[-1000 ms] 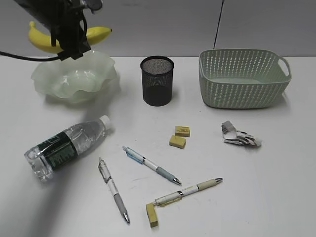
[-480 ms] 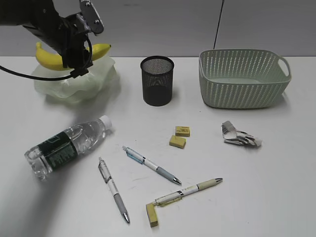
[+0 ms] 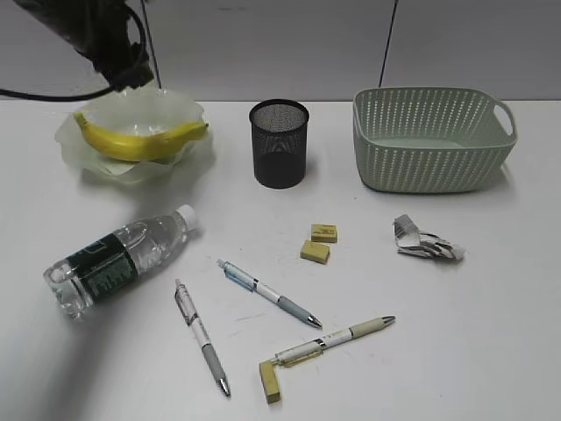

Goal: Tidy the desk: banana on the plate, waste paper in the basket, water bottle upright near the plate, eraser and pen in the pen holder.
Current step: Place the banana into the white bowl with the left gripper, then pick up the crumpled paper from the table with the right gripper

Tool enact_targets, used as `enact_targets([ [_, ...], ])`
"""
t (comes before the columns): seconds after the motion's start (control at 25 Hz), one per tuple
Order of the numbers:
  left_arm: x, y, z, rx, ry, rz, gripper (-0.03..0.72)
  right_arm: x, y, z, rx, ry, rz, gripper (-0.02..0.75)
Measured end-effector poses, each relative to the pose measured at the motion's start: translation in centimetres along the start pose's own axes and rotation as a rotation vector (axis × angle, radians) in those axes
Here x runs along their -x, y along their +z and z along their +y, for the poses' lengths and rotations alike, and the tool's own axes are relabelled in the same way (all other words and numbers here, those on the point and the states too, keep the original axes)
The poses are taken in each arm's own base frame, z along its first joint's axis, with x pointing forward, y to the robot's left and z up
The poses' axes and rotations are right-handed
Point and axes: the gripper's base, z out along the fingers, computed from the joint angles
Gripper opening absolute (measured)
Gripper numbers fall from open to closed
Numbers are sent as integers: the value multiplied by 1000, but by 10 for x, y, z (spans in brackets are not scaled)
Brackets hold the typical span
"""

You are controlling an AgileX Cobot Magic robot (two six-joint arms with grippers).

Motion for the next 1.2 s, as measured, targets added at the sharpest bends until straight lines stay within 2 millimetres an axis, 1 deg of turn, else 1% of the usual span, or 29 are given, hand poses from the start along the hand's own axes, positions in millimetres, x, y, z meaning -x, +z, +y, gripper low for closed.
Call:
enact_targets([
  [0.16, 3, -50, 5, -23, -178, 52, 462, 0, 0, 0, 0, 0, 0, 489],
  [0.36, -4, -118, 3, -71, -303, 173, 462, 0, 0, 0, -1, 0, 0, 489],
  [0.48, -10, -161, 1, -85, -369, 211, 462, 0, 0, 0, -1, 0, 0, 489],
  [0.64, -10, -221, -2, -80, -427, 101, 455, 0, 0, 0, 1, 1, 0, 489],
  [0.72, -15, -251, -8, -81, -452, 36, 443, 0, 0, 0, 2, 1, 0, 489],
  [0.76, -17, -262, -11, -82, -462, 13, 438, 0, 0, 0, 2, 1, 0, 489],
  [0.84, -28, -288, -18, -72, -474, -31, 433, 0, 0, 0, 2, 1, 0, 489],
  [0.96, -49, -315, -34, -61, -483, -67, 430, 0, 0, 0, 3, 1, 0, 489],
  [1.08, -77, -335, -53, -55, -510, -85, 430, 0, 0, 0, 3, 1, 0, 489],
  [1.2, -112, -356, -78, -42, -533, -119, 430, 0, 0, 0, 3, 1, 0, 489],
])
